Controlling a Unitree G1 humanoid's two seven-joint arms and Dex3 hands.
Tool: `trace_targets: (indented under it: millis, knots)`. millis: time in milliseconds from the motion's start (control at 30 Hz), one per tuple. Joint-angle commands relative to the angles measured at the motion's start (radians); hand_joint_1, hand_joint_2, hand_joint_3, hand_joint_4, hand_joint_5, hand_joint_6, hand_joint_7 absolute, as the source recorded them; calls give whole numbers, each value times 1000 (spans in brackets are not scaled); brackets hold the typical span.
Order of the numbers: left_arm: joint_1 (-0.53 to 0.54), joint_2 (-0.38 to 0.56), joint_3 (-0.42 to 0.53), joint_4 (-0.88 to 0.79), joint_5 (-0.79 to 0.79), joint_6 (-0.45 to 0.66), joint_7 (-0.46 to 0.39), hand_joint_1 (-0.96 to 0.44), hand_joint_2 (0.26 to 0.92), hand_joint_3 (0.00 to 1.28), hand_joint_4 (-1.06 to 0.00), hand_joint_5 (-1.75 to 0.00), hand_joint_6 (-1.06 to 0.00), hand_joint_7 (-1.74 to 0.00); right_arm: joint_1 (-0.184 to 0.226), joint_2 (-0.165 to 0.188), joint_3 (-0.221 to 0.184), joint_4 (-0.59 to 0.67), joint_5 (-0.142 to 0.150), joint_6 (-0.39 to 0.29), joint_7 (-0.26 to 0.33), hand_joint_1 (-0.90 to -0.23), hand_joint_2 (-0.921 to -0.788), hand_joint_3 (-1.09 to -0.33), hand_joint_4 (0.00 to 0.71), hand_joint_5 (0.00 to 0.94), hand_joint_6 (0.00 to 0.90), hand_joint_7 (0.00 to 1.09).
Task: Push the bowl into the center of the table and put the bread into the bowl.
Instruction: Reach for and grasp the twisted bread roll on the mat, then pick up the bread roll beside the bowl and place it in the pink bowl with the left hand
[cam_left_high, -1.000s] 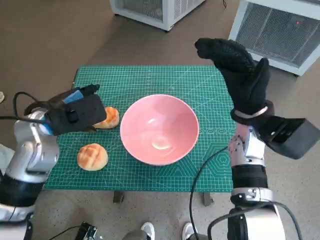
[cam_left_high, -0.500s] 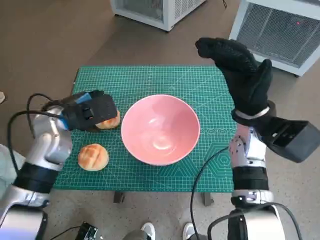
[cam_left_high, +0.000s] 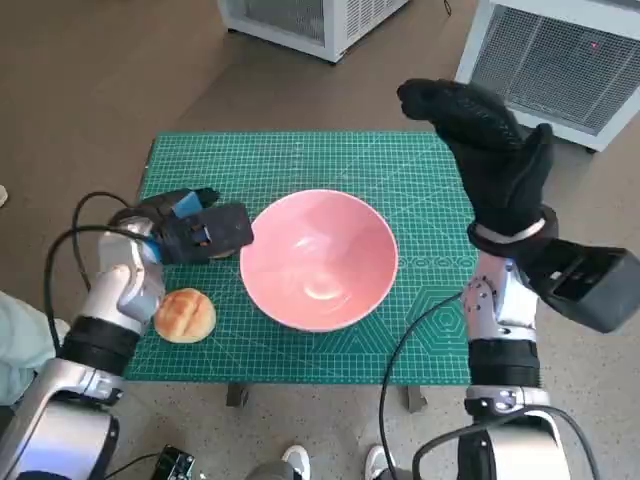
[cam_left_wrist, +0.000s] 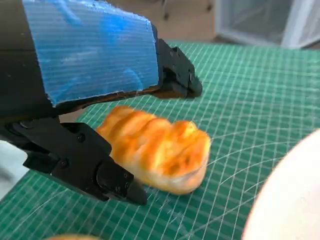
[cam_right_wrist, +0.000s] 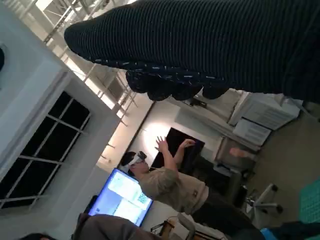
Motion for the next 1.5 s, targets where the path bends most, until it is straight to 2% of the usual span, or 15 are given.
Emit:
trace_targets:
  millis: [33,67,167,333,667,800,1033,1167,1500]
  knots:
    - [-12,-1,-14,67,24,-91,72,12,872,50,-789,-665,-669,-663,36,-8,3,-15,13,27,-7,-767,-921,-875,140,35,-1,553]
    - [-13,-1,-15,77,27,-105,81,8,889,54,-772,-857,-645,-818,37,-8,3,-18,15,29,-7,-766,-921,-872,141,35,-1,555]
    - [-20,3,-21,108,35,-142,105,4,907,54,-748,-1097,-645,-972,41,-9,3,-24,21,37,-6,-766,-921,-862,141,36,-1,560]
    - [-30,9,-19,133,45,-176,123,2,910,56,-709,-1226,-686,-999,45,-5,5,-35,23,46,-8,-767,-921,-850,140,37,-1,575]
    - [-34,39,0,84,57,-165,119,2,915,58,-676,-1249,-692,-1031,46,-1,6,-37,24,47,-8,-767,-921,-849,139,38,-1,581]
    - [-24,66,23,15,48,-141,96,2,918,62,-665,-1240,-675,-1069,46,-1,6,-36,26,46,-5,-767,-921,-847,139,39,-1,581]
    - [1,112,83,-163,38,-66,41,2,920,65,-656,-1250,-672,-1072,46,0,6,-37,31,49,-2,-767,-921,-847,139,39,-1,582]
    - [27,130,126,-287,35,-12,11,2,920,63,-655,-1289,-686,-1017,47,1,7,-39,31,48,-1,-767,-921,-848,138,40,-1,581]
    - [108,137,266,-591,-6,66,-17,2,919,55,-702,-1172,-652,-1117,50,2,9,-38,39,47,6,-762,-921,-849,138,41,-1,581]
